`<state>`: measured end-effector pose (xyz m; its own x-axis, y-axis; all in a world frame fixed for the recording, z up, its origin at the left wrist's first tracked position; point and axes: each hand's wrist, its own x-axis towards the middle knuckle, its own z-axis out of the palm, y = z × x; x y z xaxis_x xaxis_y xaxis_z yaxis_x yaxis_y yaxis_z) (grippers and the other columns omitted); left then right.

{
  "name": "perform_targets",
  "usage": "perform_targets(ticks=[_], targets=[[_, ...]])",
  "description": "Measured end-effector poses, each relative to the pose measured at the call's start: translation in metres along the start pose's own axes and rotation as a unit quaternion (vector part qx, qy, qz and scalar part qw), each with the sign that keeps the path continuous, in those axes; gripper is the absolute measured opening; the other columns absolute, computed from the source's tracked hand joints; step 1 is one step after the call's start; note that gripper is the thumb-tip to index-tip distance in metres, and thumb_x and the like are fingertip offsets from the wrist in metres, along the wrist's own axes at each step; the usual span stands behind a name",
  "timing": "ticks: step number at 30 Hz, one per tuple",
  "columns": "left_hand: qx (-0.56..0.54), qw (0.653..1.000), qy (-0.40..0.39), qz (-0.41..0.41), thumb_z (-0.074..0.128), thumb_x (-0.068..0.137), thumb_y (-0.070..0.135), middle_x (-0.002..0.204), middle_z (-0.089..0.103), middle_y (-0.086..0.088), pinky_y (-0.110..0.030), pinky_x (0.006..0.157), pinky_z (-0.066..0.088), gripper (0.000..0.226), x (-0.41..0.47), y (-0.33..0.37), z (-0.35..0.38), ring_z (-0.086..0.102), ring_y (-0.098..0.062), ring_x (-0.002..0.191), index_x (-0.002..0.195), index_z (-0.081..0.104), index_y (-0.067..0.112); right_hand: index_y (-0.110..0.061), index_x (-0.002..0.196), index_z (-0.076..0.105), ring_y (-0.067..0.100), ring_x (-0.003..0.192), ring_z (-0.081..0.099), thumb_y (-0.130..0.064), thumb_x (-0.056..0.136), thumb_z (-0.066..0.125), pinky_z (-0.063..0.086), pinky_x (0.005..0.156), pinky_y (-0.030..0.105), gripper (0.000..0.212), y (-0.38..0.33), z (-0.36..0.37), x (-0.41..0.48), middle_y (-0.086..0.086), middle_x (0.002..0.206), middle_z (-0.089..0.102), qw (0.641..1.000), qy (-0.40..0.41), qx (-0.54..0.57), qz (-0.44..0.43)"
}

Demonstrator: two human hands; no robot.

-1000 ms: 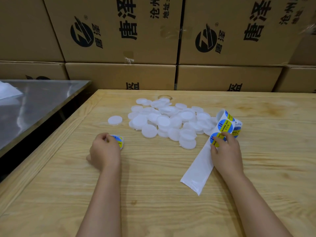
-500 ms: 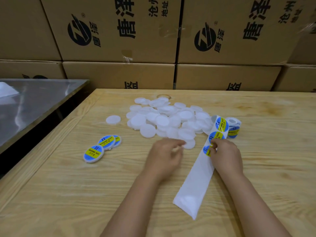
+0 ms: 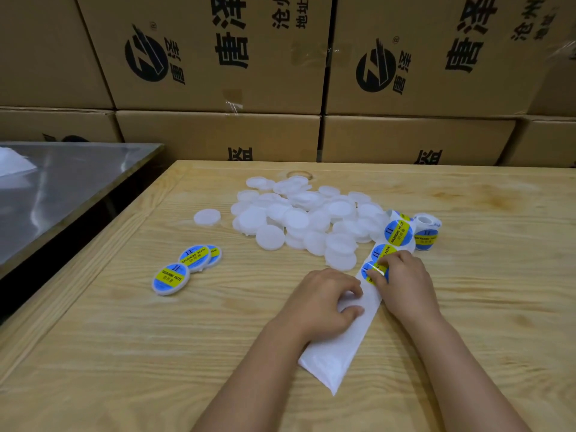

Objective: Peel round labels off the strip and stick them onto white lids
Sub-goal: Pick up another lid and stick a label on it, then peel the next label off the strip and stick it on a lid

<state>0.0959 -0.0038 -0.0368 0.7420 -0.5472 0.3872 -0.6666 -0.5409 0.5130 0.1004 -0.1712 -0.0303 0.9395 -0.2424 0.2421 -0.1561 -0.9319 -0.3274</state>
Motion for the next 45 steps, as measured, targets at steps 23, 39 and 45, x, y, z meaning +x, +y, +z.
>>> perform_targets(ticks=[23, 39, 45], targets=[[-0.006, 1.000, -0.012, -0.019, 0.067, 0.081, 0.024, 0.116, 0.066, 0.006, -0.030, 0.092, 0.042, 0.024, 0.001, 0.001, -0.002, 0.056, -0.014, 0.105, 0.104, 0.068, 0.015, -0.011, 0.083, 0.065, 0.033, 0.087, 0.056, -0.008, 0.080, 0.054, 0.040, 0.064, 0.034, 0.012, -0.011, -0.016, -0.004, 0.011, 0.085, 0.067, 0.997, 0.055, 0.054, 0.012], [0.138, 0.989, 0.005, -0.051, 0.035, 0.099, 0.024, 0.152, 0.030, 0.008, -0.030, 0.111, 0.012, 0.043, 0.006, -0.009, 0.006, 0.020, -0.012, 0.140, 0.142, 0.038, 0.021, -0.008, 0.058, 0.047, 0.018, 0.064, 0.032, -0.028, 0.057, 0.056, 0.021, 0.060, 0.031, 0.022, -0.017, -0.043, -0.006, 0.002, 0.060, 0.037, 0.873, -0.048, 0.456, 0.166], [0.160, 0.981, 0.075, -0.083, 0.055, 0.085, 0.021, 0.112, 0.054, -0.006, -0.034, 0.094, 0.031, 0.029, 0.005, -0.009, 0.000, 0.045, -0.028, 0.111, 0.112, 0.064, 0.013, -0.005, 0.068, 0.064, 0.004, 0.072, 0.053, -0.002, 0.082, 0.060, 0.040, 0.066, 0.014, 0.015, -0.020, -0.040, -0.004, 0.001, 0.080, 0.056, 0.818, 0.032, 0.565, 0.098]])
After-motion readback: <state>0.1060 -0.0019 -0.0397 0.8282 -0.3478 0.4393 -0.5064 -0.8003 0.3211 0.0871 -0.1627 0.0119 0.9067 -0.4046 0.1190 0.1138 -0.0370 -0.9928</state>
